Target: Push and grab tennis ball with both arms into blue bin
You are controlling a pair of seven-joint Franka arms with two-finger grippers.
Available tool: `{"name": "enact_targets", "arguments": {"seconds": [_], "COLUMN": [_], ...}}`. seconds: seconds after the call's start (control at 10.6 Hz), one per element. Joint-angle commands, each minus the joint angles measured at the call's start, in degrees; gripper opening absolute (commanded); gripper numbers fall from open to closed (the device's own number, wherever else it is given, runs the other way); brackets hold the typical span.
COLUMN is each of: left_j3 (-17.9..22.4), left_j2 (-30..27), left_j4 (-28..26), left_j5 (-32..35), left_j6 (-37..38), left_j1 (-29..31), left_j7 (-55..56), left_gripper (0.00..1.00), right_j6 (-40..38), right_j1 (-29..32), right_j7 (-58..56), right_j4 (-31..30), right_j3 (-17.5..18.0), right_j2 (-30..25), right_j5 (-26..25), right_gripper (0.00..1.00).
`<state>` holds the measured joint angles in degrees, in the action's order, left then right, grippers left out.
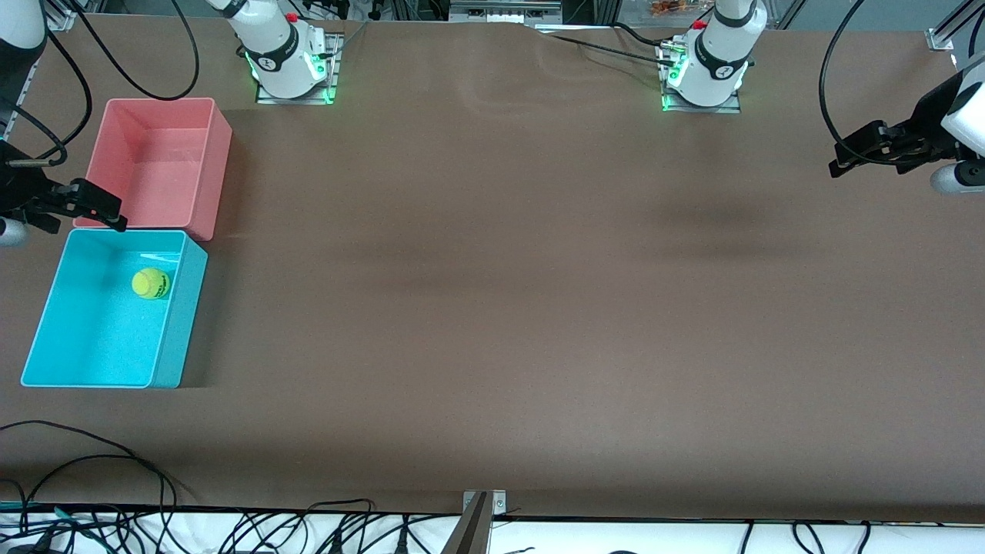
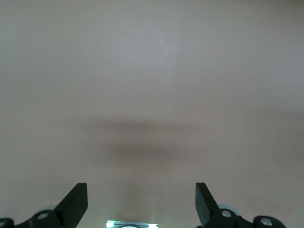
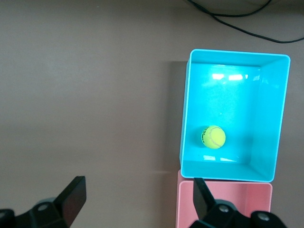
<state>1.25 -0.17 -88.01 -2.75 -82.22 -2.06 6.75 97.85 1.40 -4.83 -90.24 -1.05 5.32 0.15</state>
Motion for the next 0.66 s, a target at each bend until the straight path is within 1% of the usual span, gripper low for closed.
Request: {"name": "enact_targets", "arguments": {"seconds": [0.0,0.09,0.19,0.57], "left_j3": [-0.19,-0.19,-0.19,-0.28], "left_j2": [0.78,0.78,0.78,0.78], "left_j4": [1.71,1.71,1.71,1.71], "left_j5": [0.2,0.2,0.2,0.2], "left_j6": [1.19,1.19,1.19,1.19], "left_j1": [0.3,0.39,0.39,0.39], "left_j7": [-0.43,-0.43,-0.43,-0.43], "left_gripper": [1.0,1.0,1.0,1.0], "right_j6": [-5.97,-8.35,-8.9,-8.82], "right_j1": [0.97,0.97,0.97,0.97], "right_j7": [0.43,0.52,0.52,0.52], "right_j4": [3.02,5.05,5.59,5.86], "right_j3": [0.97,0.97,0.97,1.14], "right_j2": [-1.11,-1.1,-1.1,-1.37], "right_j5": [-0.23,-0.23,-0.23,-0.5], "right_gripper": [1.0,1.0,1.0,1.0]}}
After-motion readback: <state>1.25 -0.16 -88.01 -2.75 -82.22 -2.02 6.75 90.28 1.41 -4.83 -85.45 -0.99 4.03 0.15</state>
